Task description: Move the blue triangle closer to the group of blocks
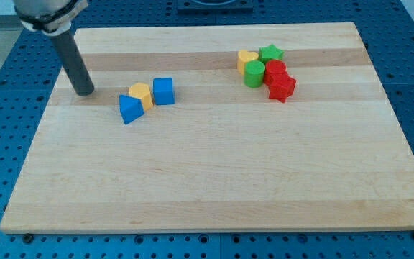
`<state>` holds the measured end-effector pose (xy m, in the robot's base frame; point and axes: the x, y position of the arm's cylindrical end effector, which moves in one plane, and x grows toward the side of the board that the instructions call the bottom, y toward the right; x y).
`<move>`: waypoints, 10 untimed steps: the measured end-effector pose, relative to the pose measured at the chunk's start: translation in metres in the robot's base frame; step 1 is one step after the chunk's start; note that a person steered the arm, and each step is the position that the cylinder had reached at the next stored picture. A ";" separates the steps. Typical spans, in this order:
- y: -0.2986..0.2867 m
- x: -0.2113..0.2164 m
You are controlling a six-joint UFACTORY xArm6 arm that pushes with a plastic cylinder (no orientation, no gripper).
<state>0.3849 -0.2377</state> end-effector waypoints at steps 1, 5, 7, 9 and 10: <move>0.035 0.034; 0.142 0.058; 0.226 0.060; 0.201 0.076; 0.164 0.068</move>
<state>0.4531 -0.0739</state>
